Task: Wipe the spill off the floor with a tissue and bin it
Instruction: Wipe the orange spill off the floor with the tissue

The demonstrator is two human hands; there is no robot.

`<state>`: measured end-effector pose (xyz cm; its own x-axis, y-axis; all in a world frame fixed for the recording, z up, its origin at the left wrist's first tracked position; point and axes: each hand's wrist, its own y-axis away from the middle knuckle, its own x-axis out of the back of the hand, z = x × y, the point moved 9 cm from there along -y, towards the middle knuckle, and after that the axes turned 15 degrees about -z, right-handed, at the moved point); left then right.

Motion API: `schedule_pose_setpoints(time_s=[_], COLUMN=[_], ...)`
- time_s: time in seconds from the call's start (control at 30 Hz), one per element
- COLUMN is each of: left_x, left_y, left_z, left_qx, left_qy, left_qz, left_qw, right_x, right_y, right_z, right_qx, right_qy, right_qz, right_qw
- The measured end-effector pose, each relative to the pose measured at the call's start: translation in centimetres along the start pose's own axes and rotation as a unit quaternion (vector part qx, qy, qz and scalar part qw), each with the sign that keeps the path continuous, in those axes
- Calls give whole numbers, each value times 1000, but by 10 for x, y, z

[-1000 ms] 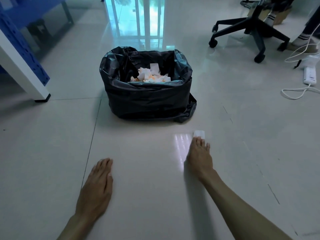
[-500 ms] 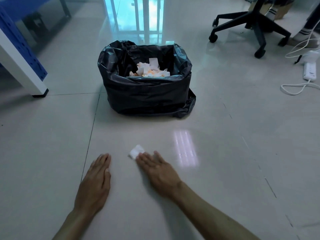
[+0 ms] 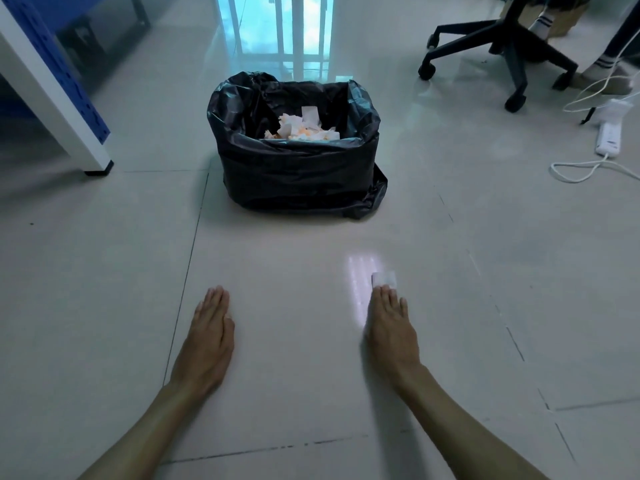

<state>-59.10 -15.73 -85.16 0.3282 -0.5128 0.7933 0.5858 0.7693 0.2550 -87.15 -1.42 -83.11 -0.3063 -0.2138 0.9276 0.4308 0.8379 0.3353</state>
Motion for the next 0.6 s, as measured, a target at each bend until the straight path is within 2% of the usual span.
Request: schedule_pose_setpoints(time_s=[0.13, 0.27, 0.4, 0.6], left_x=[-5, -4, -4, 2], left_y=[10, 17, 17, 20], left_z=[-1, -6, -6, 2], left_qx=[2, 9, 10, -4], left_qy=[16, 40, 53, 65], left_qz=[-33, -38, -58, -64], left_qw=[999, 998, 997, 996], right_x=[-20, -36, -20, 26], right_y=[29, 65, 57, 24], right_z=[-93, -146, -135, -101], right_qx=[161, 280, 285, 201], right_qy=[-13, 19, -21, -255], right_qz=[21, -25, -81, -132], right_qw=[987, 959, 955, 937])
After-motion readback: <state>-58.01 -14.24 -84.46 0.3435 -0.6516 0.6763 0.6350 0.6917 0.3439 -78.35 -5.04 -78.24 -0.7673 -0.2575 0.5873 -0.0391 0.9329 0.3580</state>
